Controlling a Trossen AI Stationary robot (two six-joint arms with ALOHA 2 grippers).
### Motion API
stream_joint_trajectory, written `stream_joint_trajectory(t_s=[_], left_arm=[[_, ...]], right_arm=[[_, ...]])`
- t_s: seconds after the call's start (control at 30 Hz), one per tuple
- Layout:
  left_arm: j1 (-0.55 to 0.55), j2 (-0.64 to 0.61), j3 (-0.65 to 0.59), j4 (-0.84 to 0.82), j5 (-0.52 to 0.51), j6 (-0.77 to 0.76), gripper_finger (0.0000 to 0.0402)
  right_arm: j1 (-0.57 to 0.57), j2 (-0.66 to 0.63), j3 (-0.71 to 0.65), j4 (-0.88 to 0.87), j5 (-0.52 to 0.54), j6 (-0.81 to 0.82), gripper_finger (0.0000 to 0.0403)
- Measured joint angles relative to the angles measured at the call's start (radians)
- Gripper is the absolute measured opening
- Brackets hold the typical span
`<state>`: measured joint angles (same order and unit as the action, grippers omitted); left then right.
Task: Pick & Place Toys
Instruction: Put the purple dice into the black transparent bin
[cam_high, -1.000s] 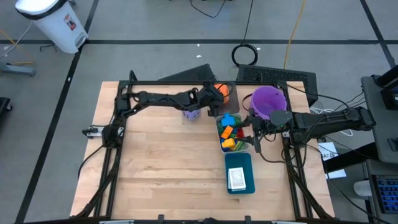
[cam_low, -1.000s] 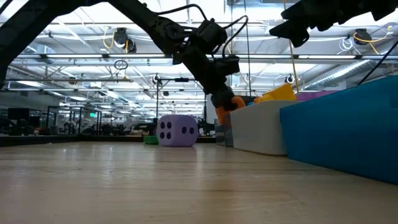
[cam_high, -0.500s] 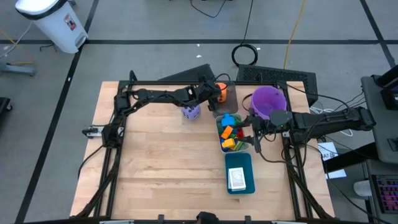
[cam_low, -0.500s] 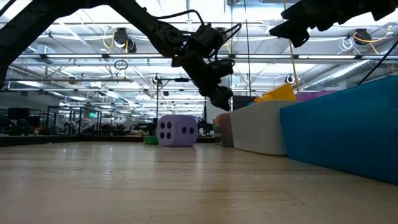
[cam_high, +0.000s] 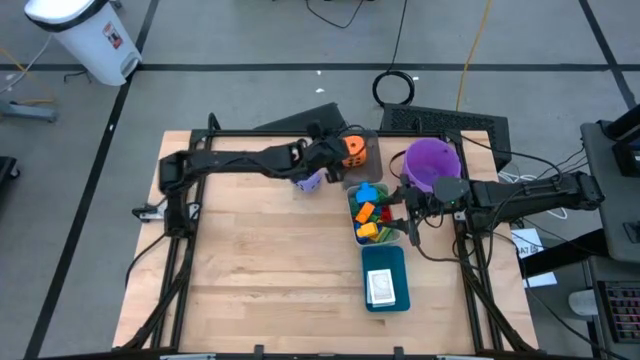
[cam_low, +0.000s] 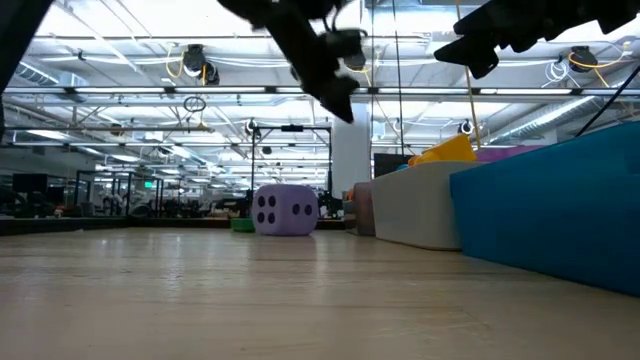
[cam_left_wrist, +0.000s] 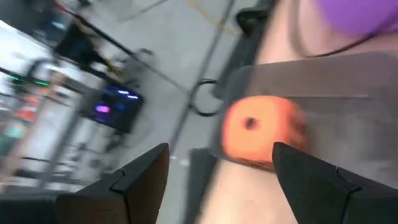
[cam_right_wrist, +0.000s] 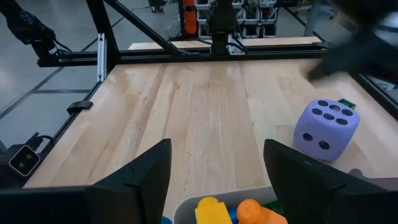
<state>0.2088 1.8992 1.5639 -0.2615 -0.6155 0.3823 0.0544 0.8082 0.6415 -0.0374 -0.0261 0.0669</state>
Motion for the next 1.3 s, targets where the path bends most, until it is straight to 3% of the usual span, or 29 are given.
stream_joint_trajectory(t_s=[0.17, 0.37, 0.63, 0.93, 1.03, 1.17, 1.3], left_arm=[[-0.066, -0.122, -0.001, -0.279, 0.133, -0.225, 0.0287], [-0.117, -0.165, -0.003, -0.505, 0.148, -0.385, 0.0287], [-0.087, -0.095, -0.005, -0.572, 0.264, -0.579, 0.0323], [-0.025, 0.065, -0.005, -0.548, 0.196, -0.624, 0.0385], [-0.013, 0.116, -0.005, -0.549, 0.159, -0.603, 0.0389], [-0.006, 0.172, -0.005, -0.549, 0.008, -0.570, 0.0390], [-0.007, 0.214, -0.004, -0.553, -0.015, -0.592, 0.0390]], right_arm=[[0.000, 0.000, 0.000, 0.001, 0.000, 0.017, 0.0228], [0.000, 0.004, 0.000, 0.002, 0.002, 0.026, 0.0228], [0.000, 0.030, 0.000, 0.010, 0.003, 0.026, 0.0228], [0.000, 0.042, 0.000, 0.015, 0.003, 0.026, 0.0228], [0.000, 0.042, 0.000, 0.015, 0.003, 0.026, 0.0228], [0.000, 0.042, 0.000, 0.015, 0.003, 0.026, 0.0228], [0.000, 0.042, 0.000, 0.015, 0.003, 0.026, 0.0228]])
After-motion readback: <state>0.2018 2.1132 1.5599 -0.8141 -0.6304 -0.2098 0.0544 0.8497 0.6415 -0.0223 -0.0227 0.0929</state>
